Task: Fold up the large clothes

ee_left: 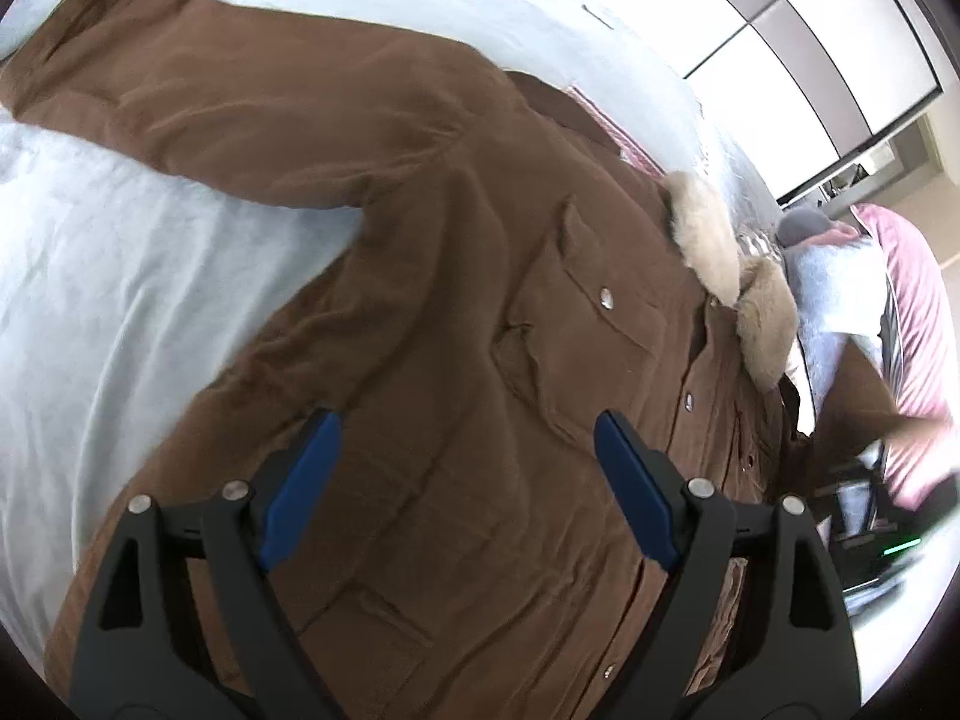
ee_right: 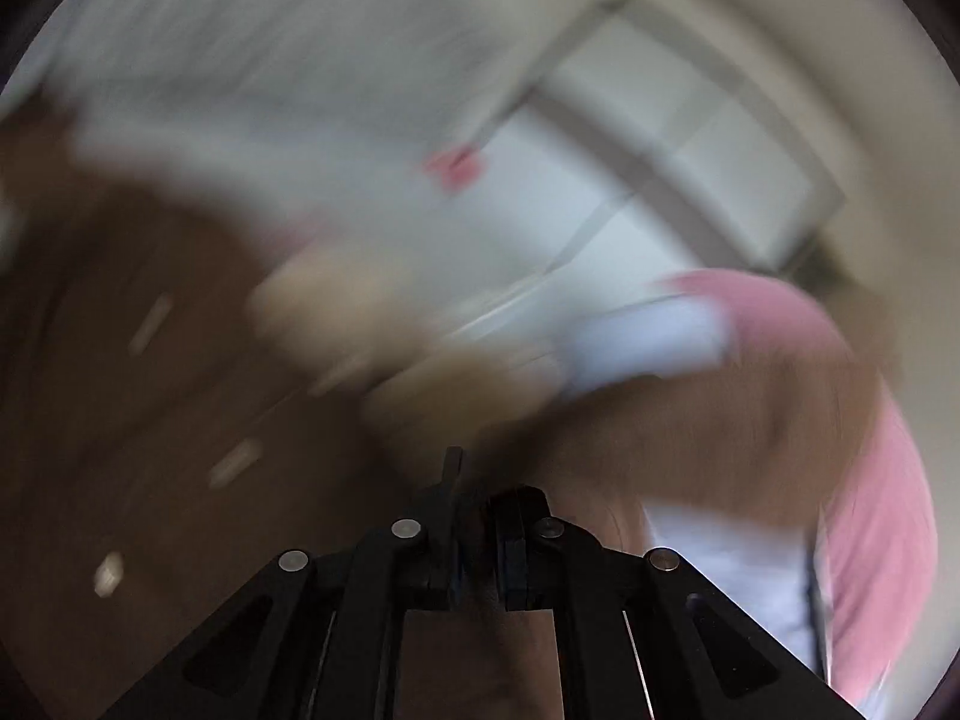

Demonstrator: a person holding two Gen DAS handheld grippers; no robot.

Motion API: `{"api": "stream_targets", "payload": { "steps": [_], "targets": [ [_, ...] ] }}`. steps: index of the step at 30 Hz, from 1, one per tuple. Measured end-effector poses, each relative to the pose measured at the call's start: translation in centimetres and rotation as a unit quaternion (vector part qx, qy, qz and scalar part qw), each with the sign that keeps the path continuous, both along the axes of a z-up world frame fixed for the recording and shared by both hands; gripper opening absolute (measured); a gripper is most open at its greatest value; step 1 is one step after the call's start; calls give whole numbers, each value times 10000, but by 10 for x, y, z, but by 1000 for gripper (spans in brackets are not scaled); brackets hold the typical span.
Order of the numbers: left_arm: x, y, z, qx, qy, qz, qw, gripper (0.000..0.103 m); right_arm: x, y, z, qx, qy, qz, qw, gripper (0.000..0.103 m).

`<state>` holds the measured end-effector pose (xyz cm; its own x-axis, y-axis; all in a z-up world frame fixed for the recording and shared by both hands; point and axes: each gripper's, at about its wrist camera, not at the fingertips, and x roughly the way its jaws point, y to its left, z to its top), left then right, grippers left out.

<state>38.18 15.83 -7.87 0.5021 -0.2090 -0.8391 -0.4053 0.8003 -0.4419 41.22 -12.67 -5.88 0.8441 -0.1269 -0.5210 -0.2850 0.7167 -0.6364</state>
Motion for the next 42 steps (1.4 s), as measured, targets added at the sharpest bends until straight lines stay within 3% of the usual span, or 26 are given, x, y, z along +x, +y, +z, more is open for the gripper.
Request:
{"api": "stream_targets", "payload": {
  "steps": [2, 3, 6, 10, 13, 15, 22, 26, 29, 32, 34, 38, 40, 42],
  "targets": [
    [-1, 6, -2, -59, 47, 69, 9999, 86, -7, 26, -54, -409, 723, 252, 9962, 6],
    [-2, 7, -2, -103, 48, 87, 9999, 86, -12, 31, -66, -515, 873, 312, 9944, 10],
    [-4, 13, 1, -241, -4, 138, 9996, 86, -26, 30, -77, -526, 769, 265, 9953, 14],
    [-2, 10, 4, -227, -35, 128, 9997, 86, -7, 0, -40, 982, 1494, -34, 9839, 29],
    [0, 6, 2, -260, 5, 60, 9996, 86, 6, -12, -11, 2079, 1634, -47, 9644, 37],
    [2, 4, 2, -207, 7, 40, 9998, 86, 15, -5, -4, 2441, 1639, -87, 9557, 37],
    [4, 6, 4, -18, -32, 23, 10000, 86, 48, 46, -49, 2538, 2335, -387, 9379, 37],
    [5, 14, 7, 64, -54, 132, 9999, 86, 39, 71, -54, 1849, 2368, -218, 9536, 37],
    [6, 18, 9, 109, -98, 70, 9999, 86, 41, 72, -43, 1916, 2548, -300, 9473, 36],
    [3, 32, 13, 368, -159, 82, 9992, 86, 14, 57, -8, 2501, 2077, -323, 9451, 37],
    [-5, 54, 16, 541, -244, 277, 9979, 86, -16, 43, 10, 2528, 1846, -404, 9489, 38],
    [-25, 105, 22, 1276, -410, 993, 9860, 86, -82, 17, 9, 2152, 2165, -349, 9516, 57],
    [-31, 131, 19, 1696, -267, 1249, 9772, 87, -108, -5, 7, 2393, 2293, -354, 9428, 61],
    [-36, 162, 7, 1661, -14, 1585, 9733, 87, -122, -31, 9, 2799, 2209, -414, 9334, 66]
  ]
}}
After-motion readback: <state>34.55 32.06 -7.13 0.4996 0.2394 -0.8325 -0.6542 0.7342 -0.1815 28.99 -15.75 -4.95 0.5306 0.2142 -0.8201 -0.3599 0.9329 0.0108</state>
